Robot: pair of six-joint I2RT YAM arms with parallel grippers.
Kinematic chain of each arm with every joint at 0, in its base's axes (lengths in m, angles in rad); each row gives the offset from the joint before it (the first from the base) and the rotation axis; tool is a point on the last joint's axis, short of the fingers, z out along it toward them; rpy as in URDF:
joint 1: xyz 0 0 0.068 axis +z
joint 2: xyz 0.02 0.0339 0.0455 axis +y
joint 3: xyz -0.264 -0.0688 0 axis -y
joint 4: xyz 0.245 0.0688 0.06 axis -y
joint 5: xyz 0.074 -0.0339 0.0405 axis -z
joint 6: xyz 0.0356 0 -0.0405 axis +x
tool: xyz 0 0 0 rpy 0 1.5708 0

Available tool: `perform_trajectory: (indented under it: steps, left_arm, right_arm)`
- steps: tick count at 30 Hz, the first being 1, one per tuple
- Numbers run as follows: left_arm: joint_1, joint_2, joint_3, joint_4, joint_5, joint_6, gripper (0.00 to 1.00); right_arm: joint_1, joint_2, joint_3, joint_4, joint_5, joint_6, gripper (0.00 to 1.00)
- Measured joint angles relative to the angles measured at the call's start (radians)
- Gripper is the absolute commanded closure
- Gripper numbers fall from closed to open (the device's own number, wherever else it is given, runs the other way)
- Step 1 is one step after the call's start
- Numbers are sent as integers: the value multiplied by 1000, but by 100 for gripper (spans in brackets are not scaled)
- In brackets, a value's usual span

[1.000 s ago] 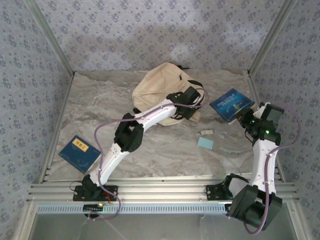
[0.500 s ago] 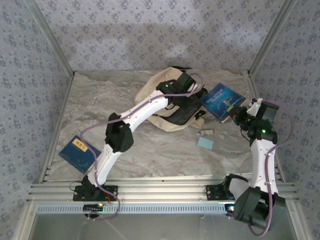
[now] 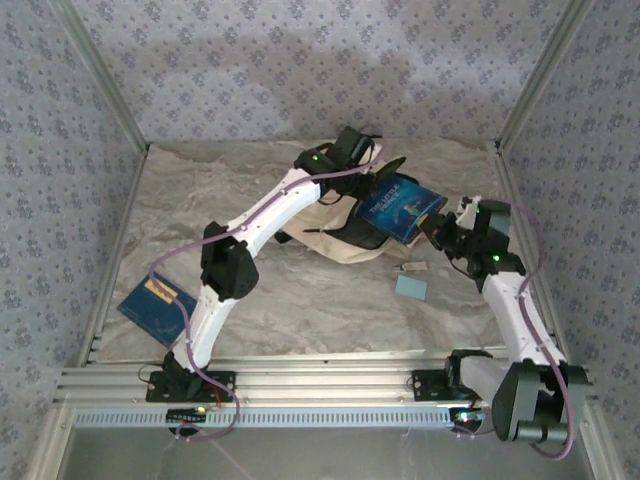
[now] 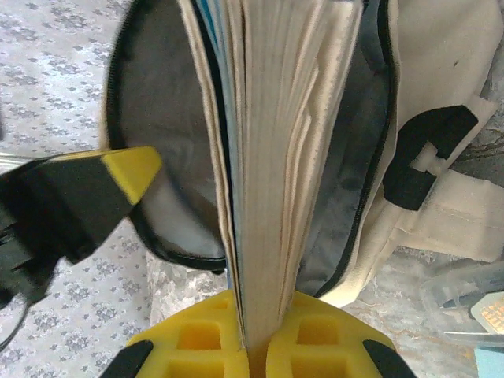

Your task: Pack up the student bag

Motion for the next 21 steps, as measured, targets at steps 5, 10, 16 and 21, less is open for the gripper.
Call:
perform_trajectory:
  steps: [5,10,16,21]
  left_arm:
    - [-2,-27,1,3,33,-5,100]
    - [-6,-64,1,5,64,-5,100]
    - [-17,-137,-64,36,101,-4,100]
    - [-20,-190,-143,70,116,-3,100]
  right_arm:
    - [44,89,-27,92,39,51,100]
    - [101,195,-34,209,46,98,100]
    - [142,327,-33,387,27,142,100]
    - [166,467,-8,520,-38,155,100]
